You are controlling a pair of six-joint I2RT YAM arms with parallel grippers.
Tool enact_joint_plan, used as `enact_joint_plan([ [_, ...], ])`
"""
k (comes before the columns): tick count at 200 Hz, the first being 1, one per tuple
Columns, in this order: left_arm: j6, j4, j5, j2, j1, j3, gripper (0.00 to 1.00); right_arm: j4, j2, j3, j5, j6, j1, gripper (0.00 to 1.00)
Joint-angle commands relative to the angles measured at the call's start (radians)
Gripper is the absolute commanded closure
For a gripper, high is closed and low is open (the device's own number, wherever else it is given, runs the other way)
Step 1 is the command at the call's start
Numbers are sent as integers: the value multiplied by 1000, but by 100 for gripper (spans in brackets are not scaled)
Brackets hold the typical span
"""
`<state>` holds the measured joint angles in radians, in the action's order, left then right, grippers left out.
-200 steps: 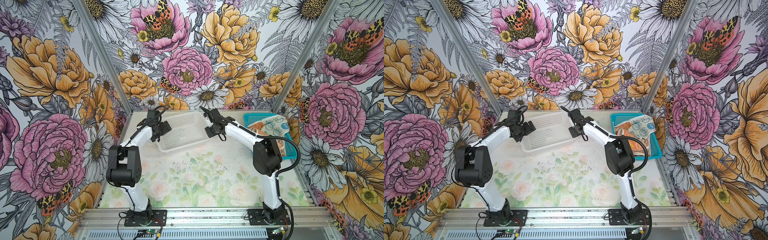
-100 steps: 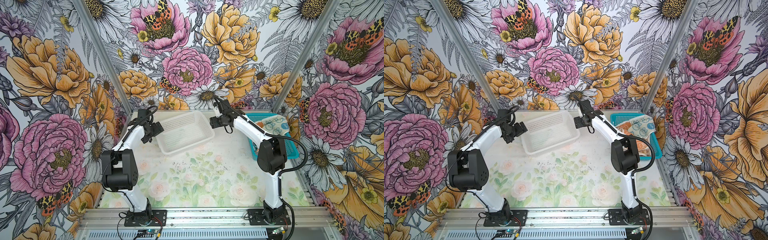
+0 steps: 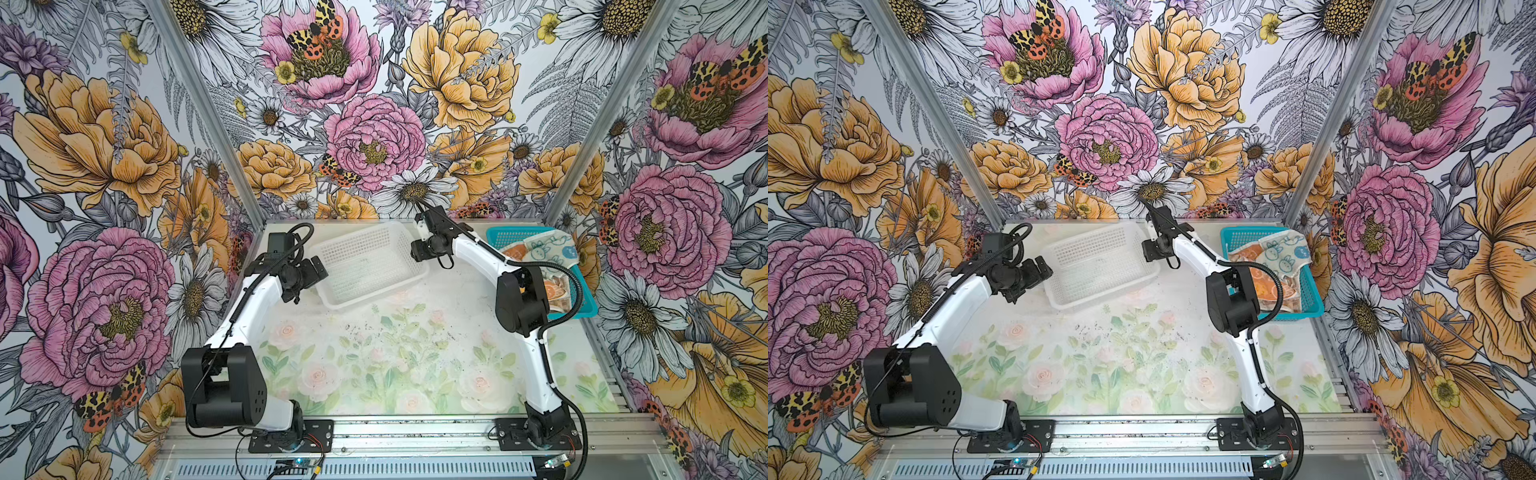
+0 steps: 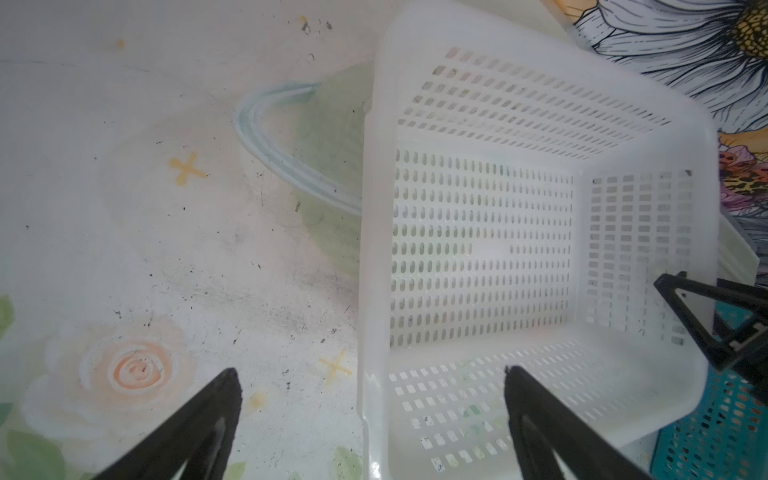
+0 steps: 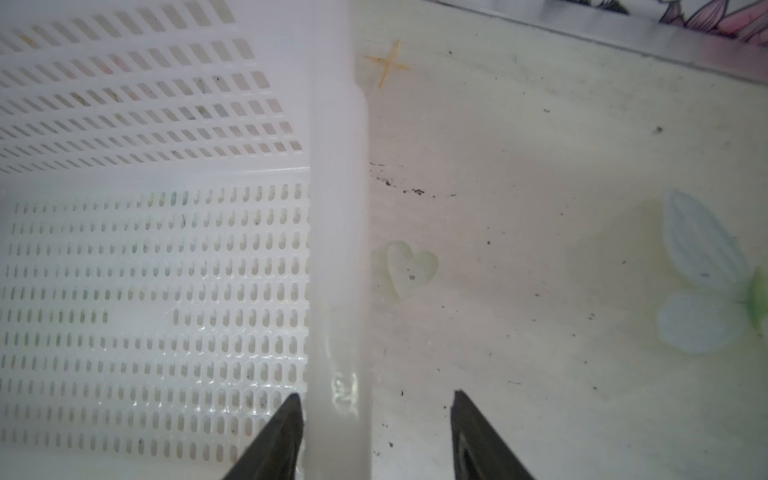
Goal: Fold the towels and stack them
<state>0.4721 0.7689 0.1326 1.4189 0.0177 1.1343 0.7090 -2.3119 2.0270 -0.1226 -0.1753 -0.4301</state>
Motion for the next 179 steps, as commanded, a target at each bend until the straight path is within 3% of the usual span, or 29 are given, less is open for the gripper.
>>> enact_joint_plan([
  [1,0,6,62,-43,3,-33,1,-5,-3,49,0,-61,-19,56],
  [25,23,4,146,-63,30,-37,1,-6,0,52,67,-194,-44,69],
  [47,26,4,151,-86,40,-13,1,-26,0,42,88,-360,-74,80],
  [81,37,-13,181,-106,80,-6,1,-28,-48,115,167,-496,-163,97],
  [179,71,-75,300,-184,237,-120,1,-37,-347,525,225,-773,-329,100],
])
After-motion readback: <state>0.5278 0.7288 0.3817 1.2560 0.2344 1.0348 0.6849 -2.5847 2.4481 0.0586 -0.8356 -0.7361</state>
